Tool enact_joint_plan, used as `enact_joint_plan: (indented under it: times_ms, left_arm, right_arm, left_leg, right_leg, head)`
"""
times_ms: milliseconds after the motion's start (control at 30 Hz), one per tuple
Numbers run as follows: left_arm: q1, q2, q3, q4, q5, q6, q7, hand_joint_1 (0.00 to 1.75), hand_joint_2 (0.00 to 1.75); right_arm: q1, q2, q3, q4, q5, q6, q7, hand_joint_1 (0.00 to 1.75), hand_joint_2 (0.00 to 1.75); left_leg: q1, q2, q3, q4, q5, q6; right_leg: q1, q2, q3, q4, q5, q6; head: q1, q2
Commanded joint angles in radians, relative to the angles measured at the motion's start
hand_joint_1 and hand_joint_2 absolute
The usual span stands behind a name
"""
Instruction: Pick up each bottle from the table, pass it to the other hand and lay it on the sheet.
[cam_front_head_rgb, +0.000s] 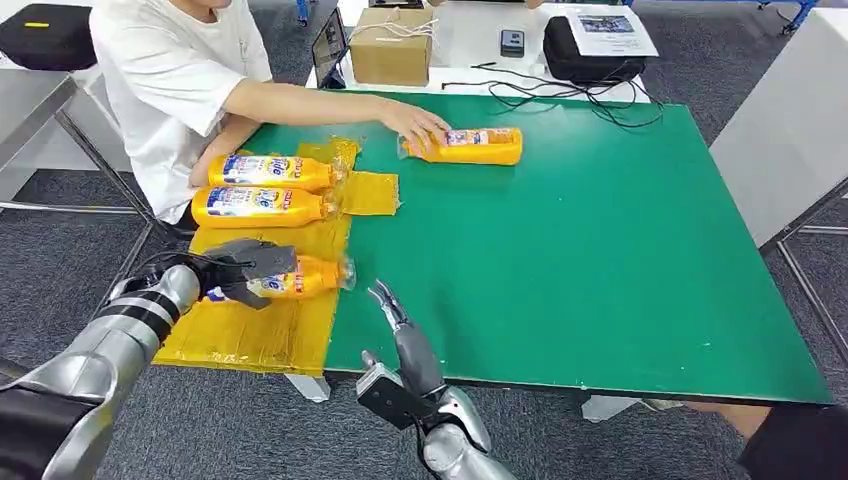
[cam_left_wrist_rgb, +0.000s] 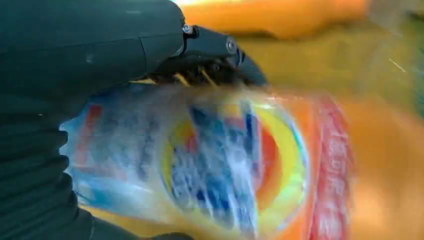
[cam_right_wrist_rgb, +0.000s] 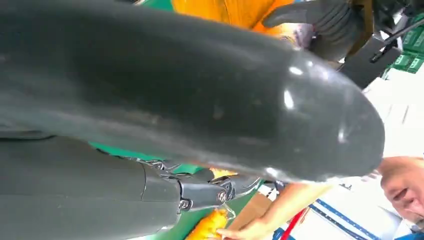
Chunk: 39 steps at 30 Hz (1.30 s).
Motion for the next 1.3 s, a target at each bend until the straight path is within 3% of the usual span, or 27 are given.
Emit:
enact_joint_plan:
  times_ms: [33, 333, 500, 600, 667, 733, 1033, 1100, 1167, 1200, 1267, 1300]
  left_arm:
    - [-0.032, -0.023, -0.098, 0.014, 0.112, -0.066, -0.087, 0.00, 1.75]
    - [-0.043, 0.005, -0.197, -0.131, 0.210, -0.007, -0.109, 0.00, 1.75]
    - [-0.015, 0.015, -0.117, -0.217, 0.410, -0.044, -0.160, 0.00, 1.75]
    - [0.068, 0.002, -0.053, -0.343, 0.517, 0.017, -0.150, 0.00, 1.75]
    - [0.151, -0.039, 0.015, -0.386, 0.567, 0.070, -0.125, 0.00, 1.75]
    - [0.205, -0.070, 0.030, -0.383, 0.542, 0.154, -0.154, 0.00, 1.75]
    - [0.211, -0.096, 0.086, -0.418, 0.556, 0.182, -0.159, 0.00, 1.75]
    - [0.290, -0.198, 0.220, -0.575, 0.672, 0.181, -0.159, 0.00, 1.75]
    - [0.373, -0.253, 0.272, -0.704, 0.754, 0.199, -0.145, 0.00, 1.75]
    - [0.446, -0.287, 0.303, -0.808, 0.821, 0.231, -0.161, 0.00, 1.75]
    - [0.536, -0.303, 0.319, -0.929, 0.874, 0.258, -0.177, 0.00, 1.75]
    - [0.618, -0.329, 0.353, -1.033, 0.908, 0.304, -0.198, 0.00, 1.75]
  right_arm:
    - [-0.073, 0.015, 0.016, 0.127, -0.024, -0.004, -0.024, 0.00, 0.00]
    - [-0.064, 0.004, 0.008, 0.109, -0.018, 0.003, -0.025, 0.00, 0.00]
    - [-0.070, 0.006, 0.007, 0.125, -0.019, 0.003, -0.036, 0.00, 0.00]
    - [-0.066, 0.007, 0.006, 0.128, -0.022, -0.003, -0.039, 0.00, 0.00]
    - [-0.056, -0.006, 0.024, 0.137, 0.003, 0.011, 0.016, 0.00, 0.00]
    - [-0.036, -0.016, 0.022, 0.135, -0.002, -0.005, -0.003, 0.00, 0.00]
    - [-0.032, -0.011, 0.010, 0.122, -0.007, -0.021, -0.022, 0.00, 0.00]
    - [-0.006, -0.029, 0.011, 0.028, 0.049, -0.198, -0.040, 0.00, 0.00]
    - [0.007, -0.057, 0.016, -0.045, 0.114, -0.287, -0.013, 0.00, 0.00]
    - [0.061, -0.064, -0.098, -0.169, 0.361, -0.300, 0.049, 0.00, 0.00]
    - [0.107, -0.075, -0.181, -0.283, 0.526, -0.300, 0.083, 0.00, 0.00]
    - [0.150, -0.082, -0.251, -0.374, 0.634, -0.300, 0.122, 0.00, 1.75]
  left_leg:
    - [0.002, -0.002, 0.001, 0.001, -0.001, -0.001]
    - [0.002, -0.004, -0.004, 0.002, -0.001, -0.001]
    - [0.003, -0.003, -0.004, 0.003, -0.002, -0.001]
    - [0.002, -0.001, -0.003, 0.001, -0.002, -0.001]
    - [0.002, -0.001, -0.002, 0.000, -0.002, -0.001]
    - [0.001, -0.002, 0.000, -0.001, -0.002, -0.001]
    - [0.000, -0.002, -0.004, -0.001, -0.001, 0.000]
    - [0.001, -0.004, -0.005, 0.001, -0.002, -0.001]
    - [0.001, -0.006, -0.006, 0.000, -0.001, 0.000]
    - [0.000, -0.005, -0.006, 0.000, -0.001, 0.000]
    - [0.001, -0.005, -0.004, 0.001, -0.003, 0.000]
    - [0.000, -0.003, -0.005, 0.000, -0.003, 0.000]
  right_leg:
    - [0.002, 0.001, 0.002, 0.000, -0.001, -0.001]
    - [0.002, -0.001, -0.001, 0.001, -0.001, -0.001]
    - [0.002, 0.000, -0.002, 0.001, -0.002, -0.002]
    - [0.002, 0.002, -0.002, 0.000, -0.001, -0.001]
    - [0.001, 0.002, -0.001, -0.001, -0.001, -0.001]
    - [0.001, 0.002, 0.001, -0.002, -0.002, -0.001]
    - [0.000, 0.000, -0.003, -0.001, -0.001, 0.000]
    - [0.001, -0.001, -0.003, -0.001, -0.002, -0.001]
    - [0.001, -0.003, -0.004, -0.001, -0.002, 0.000]
    - [0.000, -0.003, -0.004, -0.002, -0.002, 0.000]
    - [0.001, -0.002, -0.001, -0.001, -0.003, 0.000]
    - [0.000, -0.001, -0.003, -0.002, -0.002, 0.000]
  head:
    - [0.000, 0.000]
    - [0.000, 0.000]
    - [0.000, 0.000]
    - [0.000, 0.000]
    - [0.000, 0.000]
    - [0.000, 0.000]
    - [0.000, 0.000]
    - [0.000, 0.000]
    - [0.000, 0.000]
    - [0.000, 0.000]
    - [0.000, 0.000]
    - [0.000, 0.000]
